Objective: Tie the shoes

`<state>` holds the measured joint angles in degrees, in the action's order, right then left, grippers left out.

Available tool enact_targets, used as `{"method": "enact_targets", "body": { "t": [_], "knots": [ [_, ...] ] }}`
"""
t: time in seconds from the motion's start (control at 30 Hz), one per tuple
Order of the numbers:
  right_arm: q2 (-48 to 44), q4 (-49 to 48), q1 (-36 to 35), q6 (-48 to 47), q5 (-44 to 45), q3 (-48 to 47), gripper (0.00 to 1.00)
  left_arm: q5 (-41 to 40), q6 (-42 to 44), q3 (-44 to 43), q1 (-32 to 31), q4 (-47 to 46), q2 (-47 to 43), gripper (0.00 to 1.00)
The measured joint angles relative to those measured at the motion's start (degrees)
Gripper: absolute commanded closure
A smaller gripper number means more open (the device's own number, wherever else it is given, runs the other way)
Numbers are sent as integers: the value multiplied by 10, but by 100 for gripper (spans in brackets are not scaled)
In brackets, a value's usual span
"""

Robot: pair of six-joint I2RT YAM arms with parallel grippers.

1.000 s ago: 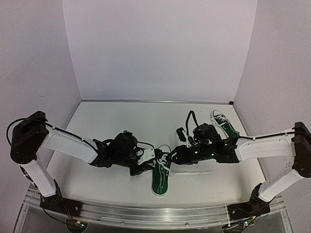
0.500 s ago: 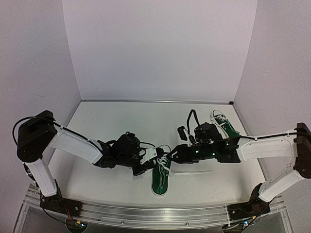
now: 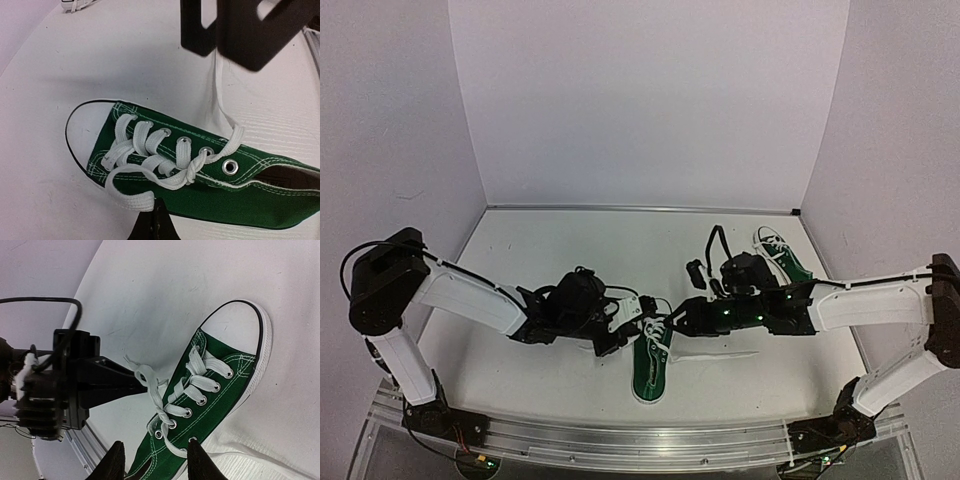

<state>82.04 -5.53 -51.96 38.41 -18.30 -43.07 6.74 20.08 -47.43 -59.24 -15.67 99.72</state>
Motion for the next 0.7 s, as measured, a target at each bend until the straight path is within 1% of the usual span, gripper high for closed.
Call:
{"method": "enact_targets", "body": {
  "t": [0.17,0.27,0.53,0.7],
  "knots": [
    [0,6,0,0,0,0,60,12,5,8,0,2,-61,100],
    [0,7,0,-1,-4,-1,59,19,13,8,0,1,-84,100],
    [27,4,0,-8,-28,-30,57,32,29,8,0,3,-78,100],
    [58,-11,0,-9,-46,-42,58,38,38,8,-1,3,-68,100]
  ]
}}
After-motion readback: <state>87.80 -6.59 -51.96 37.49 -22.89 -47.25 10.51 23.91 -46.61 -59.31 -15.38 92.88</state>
